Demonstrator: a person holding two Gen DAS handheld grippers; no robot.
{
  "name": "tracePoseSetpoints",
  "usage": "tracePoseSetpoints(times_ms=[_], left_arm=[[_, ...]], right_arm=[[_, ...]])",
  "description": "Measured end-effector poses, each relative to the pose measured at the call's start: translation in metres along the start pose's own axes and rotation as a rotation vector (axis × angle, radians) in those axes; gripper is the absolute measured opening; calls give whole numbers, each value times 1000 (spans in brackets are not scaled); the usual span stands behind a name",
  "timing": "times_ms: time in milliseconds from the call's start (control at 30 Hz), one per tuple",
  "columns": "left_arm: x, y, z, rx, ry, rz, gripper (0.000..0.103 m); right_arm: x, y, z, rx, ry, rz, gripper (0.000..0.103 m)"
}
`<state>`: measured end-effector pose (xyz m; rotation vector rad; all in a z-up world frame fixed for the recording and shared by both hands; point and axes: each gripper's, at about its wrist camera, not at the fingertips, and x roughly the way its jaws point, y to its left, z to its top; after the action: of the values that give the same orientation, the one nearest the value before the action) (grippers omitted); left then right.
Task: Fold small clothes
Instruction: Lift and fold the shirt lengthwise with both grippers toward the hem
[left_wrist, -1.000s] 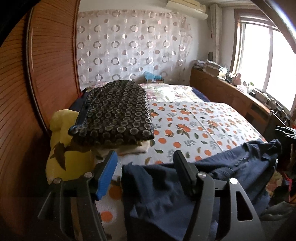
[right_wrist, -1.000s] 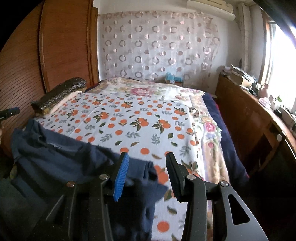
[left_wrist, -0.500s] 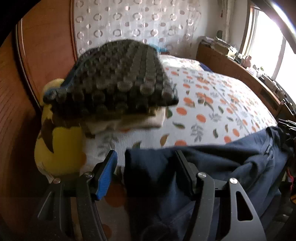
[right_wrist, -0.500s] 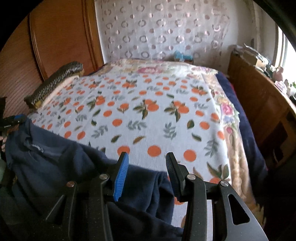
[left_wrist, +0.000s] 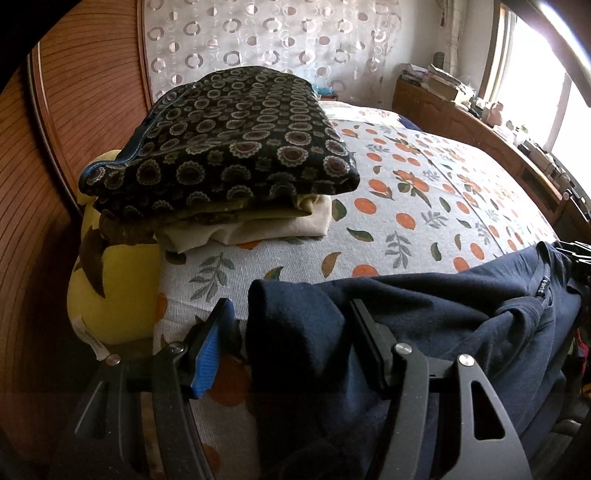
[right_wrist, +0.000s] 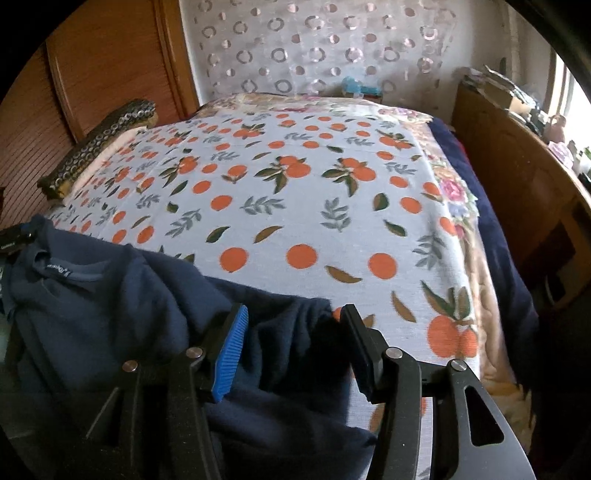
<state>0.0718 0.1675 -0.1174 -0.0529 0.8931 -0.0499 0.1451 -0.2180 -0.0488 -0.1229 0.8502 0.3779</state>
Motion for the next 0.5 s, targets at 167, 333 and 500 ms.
tracePoseSetpoints(times_ms=[167, 333, 500], left_arm=[[-2, -6, 1, 36, 9, -54, 28], [-28, -20, -3, 43, -74, -64, 9], [-105, -30, -1, 1, -273, -145, 9]], right_arm=[[1, 1, -9, -18, 5, 13, 52], [-9, 13, -17, -60, -24, 76, 13], [-86, 22, -21, -51, -238, 63, 10]])
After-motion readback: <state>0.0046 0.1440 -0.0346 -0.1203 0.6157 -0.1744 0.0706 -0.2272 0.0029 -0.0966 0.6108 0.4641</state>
